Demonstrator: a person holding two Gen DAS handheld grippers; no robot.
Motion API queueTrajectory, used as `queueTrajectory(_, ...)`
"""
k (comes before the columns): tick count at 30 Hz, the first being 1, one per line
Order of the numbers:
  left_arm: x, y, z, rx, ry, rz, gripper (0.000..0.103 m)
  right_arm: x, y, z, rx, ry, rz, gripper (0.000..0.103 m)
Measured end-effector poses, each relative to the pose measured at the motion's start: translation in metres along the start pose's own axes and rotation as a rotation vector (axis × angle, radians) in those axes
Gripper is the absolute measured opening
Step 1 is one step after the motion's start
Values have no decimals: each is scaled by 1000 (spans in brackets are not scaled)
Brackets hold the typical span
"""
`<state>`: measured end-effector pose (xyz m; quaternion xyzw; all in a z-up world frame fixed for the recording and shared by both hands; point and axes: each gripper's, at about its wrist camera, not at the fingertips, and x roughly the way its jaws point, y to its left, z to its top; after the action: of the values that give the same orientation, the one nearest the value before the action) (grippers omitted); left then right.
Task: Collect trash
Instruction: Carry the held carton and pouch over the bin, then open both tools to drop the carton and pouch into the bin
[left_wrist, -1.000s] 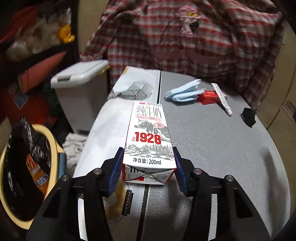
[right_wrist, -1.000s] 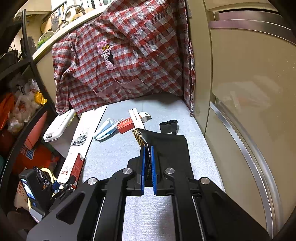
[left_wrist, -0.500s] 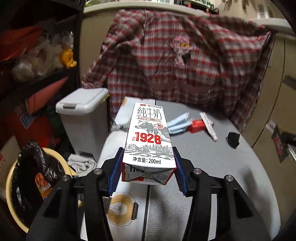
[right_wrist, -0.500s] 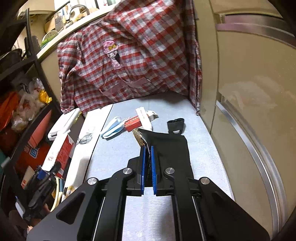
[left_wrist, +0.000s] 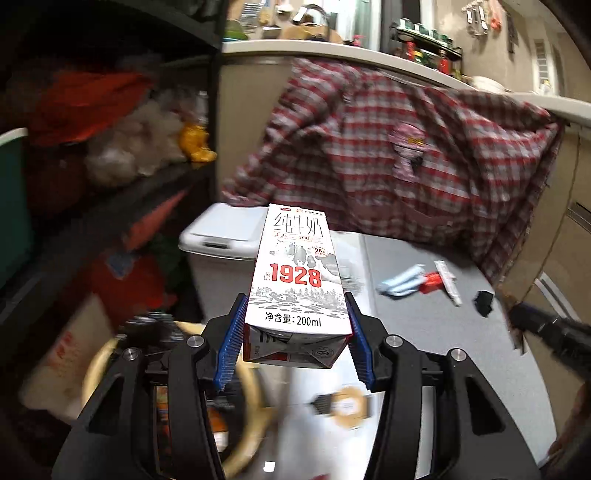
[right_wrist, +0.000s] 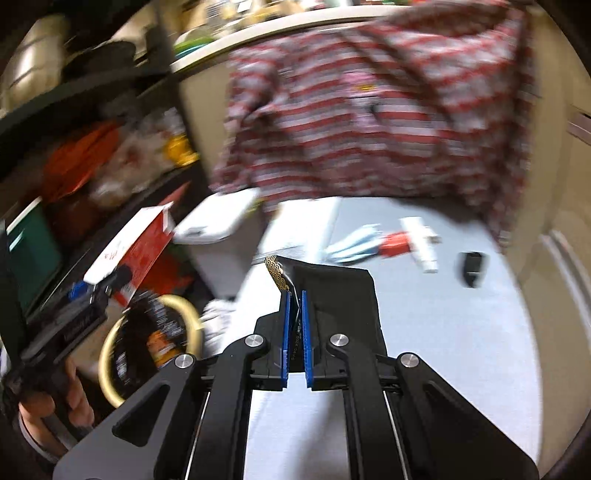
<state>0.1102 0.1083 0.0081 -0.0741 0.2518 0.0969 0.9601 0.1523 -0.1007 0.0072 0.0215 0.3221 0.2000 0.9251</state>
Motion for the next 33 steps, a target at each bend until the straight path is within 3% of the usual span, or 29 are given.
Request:
queueTrajectory(6, -15, 69, -3, -57, 28, 83, 50, 33, 83, -5, -105, 49, 132, 6)
queueTrajectory(12, -4, 121, -17, -122, 140, 106, 50, 77, 151, -15, -172, 120, 219, 6)
queueTrajectory(21, 9, 144, -23, -120, 201, 153, 51, 117, 199, -25, -191, 191, 275, 7)
queueTrajectory(23, 12, 148, -26, -123, 218, 171, 52, 121, 202, -24, -180, 191, 278, 11)
queueTrajectory(24, 12, 150, -26, -129, 219, 189, 62, 123, 202, -24, -170, 189, 271, 11)
queueTrajectory(25, 13, 152, -26, -133, 218, 207, 81, 124, 202, -23, -164, 192, 266, 21)
queueTrajectory(26, 13, 154, -26, -137, 212, 225, 87, 125, 202, -23, -153, 195, 257, 30)
queueTrajectory(28, 9, 159, -27, -148, 187, 269, 90, 124, 200, -23, -143, 182, 223, 46)
queueTrajectory(33, 13, 162, -26, -148, 194, 288, 92, 122, 199, -22, -151, 173, 196, 50)
